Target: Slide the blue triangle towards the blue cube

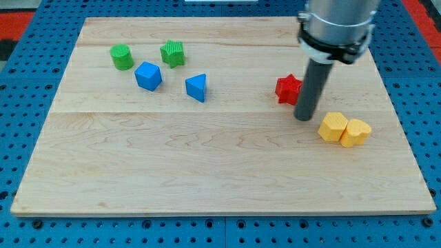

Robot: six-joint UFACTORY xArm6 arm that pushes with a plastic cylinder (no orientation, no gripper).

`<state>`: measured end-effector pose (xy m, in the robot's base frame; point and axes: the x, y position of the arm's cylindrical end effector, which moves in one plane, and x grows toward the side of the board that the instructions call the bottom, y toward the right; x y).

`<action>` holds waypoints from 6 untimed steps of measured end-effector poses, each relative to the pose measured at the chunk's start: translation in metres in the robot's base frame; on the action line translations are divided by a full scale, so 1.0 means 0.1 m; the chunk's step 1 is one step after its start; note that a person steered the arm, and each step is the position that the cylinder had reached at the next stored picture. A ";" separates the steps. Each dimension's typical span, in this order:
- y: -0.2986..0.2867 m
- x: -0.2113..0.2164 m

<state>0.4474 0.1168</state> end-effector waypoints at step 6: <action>-1.94 -0.41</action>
